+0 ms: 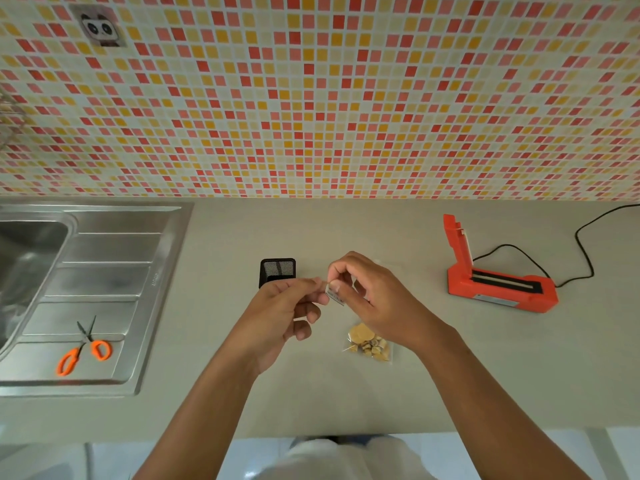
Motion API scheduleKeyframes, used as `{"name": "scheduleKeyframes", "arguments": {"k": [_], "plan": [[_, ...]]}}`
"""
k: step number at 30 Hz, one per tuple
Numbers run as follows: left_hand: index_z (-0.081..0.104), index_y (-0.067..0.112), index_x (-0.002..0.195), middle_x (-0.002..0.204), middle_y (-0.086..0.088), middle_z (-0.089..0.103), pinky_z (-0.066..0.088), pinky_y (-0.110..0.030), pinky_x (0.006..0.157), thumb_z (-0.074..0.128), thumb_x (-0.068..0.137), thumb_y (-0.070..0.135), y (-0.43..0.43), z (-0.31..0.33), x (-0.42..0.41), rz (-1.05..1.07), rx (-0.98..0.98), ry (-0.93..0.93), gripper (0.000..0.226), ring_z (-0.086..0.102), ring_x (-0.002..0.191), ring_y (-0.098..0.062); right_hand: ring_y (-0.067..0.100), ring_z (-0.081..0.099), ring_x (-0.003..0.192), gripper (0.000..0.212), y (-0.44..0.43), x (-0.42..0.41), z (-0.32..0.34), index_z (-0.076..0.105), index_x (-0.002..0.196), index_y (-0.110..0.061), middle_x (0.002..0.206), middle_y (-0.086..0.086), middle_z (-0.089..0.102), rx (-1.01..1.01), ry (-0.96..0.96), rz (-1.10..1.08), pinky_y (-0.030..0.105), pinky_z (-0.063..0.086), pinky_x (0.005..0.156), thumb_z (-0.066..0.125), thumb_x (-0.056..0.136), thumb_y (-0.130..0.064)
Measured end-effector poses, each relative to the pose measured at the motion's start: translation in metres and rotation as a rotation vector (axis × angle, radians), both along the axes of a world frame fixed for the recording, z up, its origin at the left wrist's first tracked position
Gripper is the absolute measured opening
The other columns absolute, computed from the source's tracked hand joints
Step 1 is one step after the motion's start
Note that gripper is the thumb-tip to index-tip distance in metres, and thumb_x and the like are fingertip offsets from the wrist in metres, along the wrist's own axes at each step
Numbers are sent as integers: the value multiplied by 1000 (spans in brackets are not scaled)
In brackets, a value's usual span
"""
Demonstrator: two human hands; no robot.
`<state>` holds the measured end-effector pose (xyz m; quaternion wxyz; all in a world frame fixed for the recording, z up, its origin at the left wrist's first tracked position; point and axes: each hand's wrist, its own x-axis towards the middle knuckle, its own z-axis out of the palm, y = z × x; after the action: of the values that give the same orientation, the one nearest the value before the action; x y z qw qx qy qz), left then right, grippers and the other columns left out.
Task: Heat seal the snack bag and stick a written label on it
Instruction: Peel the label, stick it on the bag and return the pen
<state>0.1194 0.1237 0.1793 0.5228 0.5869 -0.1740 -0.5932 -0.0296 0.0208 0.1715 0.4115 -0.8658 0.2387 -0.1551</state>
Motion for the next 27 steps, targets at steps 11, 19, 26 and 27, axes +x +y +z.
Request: {"name": "scheduleKeyframes", "arguments": {"k": [11,19,26,27], "plan": [[73,15,73,79,-5,68,33,-24,45,65,90,19,-5,3,6,-63,-15,-4,20,46,53,-11,5,51,88,6,-8,1,0,62,95,-16,91,-10,55,-59,-62,-2,10,36,78,57,99,-16],[68,7,78,72,-6,64,28,-26,47,59,89,12,-15,1,8,-40,46,-105,15,42,50,-12,8,51,92,8,-12,6,-4,59,93,-19,91,-16,52,-73,-33,20,9,34,79,55,100,-21],[61,6,72,65,-4,55,26,-27,47,52,88,9,-28,0,8,-78,60,-180,19,42,50,-12,10,51,95,7,-20,7,-4,58,95,-20,95,-11,53,-67,15,30,9,33,79,55,100,-19],[61,5,73,64,-3,55,25,-28,47,51,88,9,-30,-1,8,-89,59,-184,18,42,50,-12,10,51,95,7,-21,7,-4,58,95,-21,95,-11,53,-68,17,28,8,33,79,55,100,-19]]}}
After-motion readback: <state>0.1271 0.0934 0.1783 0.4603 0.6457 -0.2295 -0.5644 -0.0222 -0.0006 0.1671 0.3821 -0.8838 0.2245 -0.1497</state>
